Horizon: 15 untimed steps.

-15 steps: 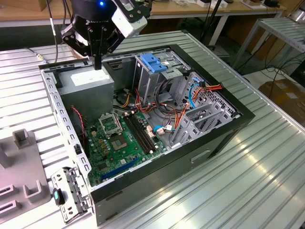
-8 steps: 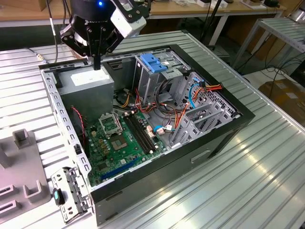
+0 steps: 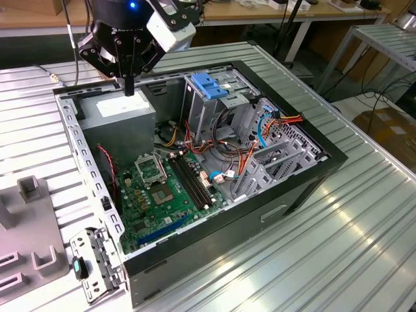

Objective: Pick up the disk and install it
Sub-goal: 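Reach for the disk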

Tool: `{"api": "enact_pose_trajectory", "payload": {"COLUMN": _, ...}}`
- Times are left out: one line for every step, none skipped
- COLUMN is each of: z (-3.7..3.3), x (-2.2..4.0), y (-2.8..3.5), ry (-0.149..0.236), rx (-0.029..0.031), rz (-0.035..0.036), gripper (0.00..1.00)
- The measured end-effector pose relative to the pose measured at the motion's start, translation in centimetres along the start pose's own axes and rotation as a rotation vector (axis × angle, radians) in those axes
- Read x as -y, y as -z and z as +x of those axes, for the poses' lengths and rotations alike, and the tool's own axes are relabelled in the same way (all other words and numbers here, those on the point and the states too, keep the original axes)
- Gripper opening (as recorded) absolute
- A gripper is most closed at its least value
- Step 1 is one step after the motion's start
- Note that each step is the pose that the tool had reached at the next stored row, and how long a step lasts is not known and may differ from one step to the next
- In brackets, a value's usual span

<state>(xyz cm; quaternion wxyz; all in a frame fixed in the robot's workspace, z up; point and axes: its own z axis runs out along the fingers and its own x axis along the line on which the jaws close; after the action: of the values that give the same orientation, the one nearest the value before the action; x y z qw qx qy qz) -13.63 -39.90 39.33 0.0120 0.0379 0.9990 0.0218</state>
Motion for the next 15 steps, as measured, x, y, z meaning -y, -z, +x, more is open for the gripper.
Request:
{"api": "enact_pose_trajectory", "payload": {"z": 0.11, "x": 0.01, "y": 0.00, "ry": 0.000, "rx": 0.0001, "rz": -0.0001, "gripper": 0.11}}
{"api": "enact_pose_trajectory", "payload": {"z": 0.20, "x": 0.01, "y": 0.00, "ry": 0.000, "rx": 0.0001, "rz": -0.0001, "gripper": 0.11}}
{"api": "enact_pose_trajectory", "payload": {"z": 0.34, "x": 0.03, "y": 0.00, "ry": 0.000, "rx": 0.0001, "rz": -0.0001, "gripper": 0.11}}
{"api": "enact_pose_trajectory", "payload": {"z": 0.42, "x": 0.03, "y": 0.01, "ry": 0.000, "rx": 0.0000, "rz": 0.0000, "gripper": 0.11}}
{"api": "enact_pose_trajectory", "payload": {"z": 0.53, "x": 0.04, "y": 0.01, "ry": 0.000, "rx": 0.0001, "rz": -0.0001, "gripper": 0.11}}
{"api": "enact_pose_trajectory", "payload": {"z": 0.60, "x": 0.04, "y": 0.01, "ry": 0.000, "rx": 0.0001, "rz": -0.0001, "gripper": 0.11}}
{"api": "enact_pose_trajectory", "payload": {"z": 0.67, "x": 0.05, "y": 0.01, "ry": 0.000, "rx": 0.0001, "rz": 0.0000, "gripper": 0.11}}
{"api": "enact_pose_trajectory", "payload": {"z": 0.72, "x": 0.05, "y": 0.01, "ry": 0.000, "rx": 0.0001, "rz": 0.0000, "gripper": 0.11}}
{"api": "enact_pose_trajectory", "payload": {"z": 0.81, "x": 0.06, "y": 0.01, "ry": 0.000, "rx": 0.0001, "rz": -0.0001, "gripper": 0.11}}
{"api": "enact_pose_trajectory", "payload": {"z": 0.86, "x": 0.06, "y": 0.02, "ry": 0.000, "rx": 0.0001, "rz": -0.0001, "gripper": 0.11}}
{"api": "enact_pose_trajectory", "payload": {"z": 0.92, "x": 0.07, "y": 0.02, "ry": 0.000, "rx": 0.0001, "rz": -0.0001, "gripper": 0.11}}
{"api": "enact_pose_trajectory", "payload": {"z": 0.98, "x": 0.07, "y": 0.02, "ry": 0.000, "rx": 0.0001, "rz": -0.0001, "gripper": 0.11}}
{"api": "enact_pose_trajectory", "payload": {"z": 1.05, "x": 0.07, "y": 0.02, "ry": 0.000, "rx": 0.0001, "rz": -0.0001, "gripper": 0.11}}
{"api": "enact_pose_trajectory", "payload": {"z": 1.10, "x": 0.08, "y": 0.02, "ry": 0.000, "rx": 0.0000, "rz": -0.0001, "gripper": 0.11}}
{"api": "enact_pose_trajectory", "payload": {"z": 1.14, "x": 0.08, "y": 0.02, "ry": 0.000, "rx": 0.0000, "rz": 0.0000, "gripper": 0.11}}
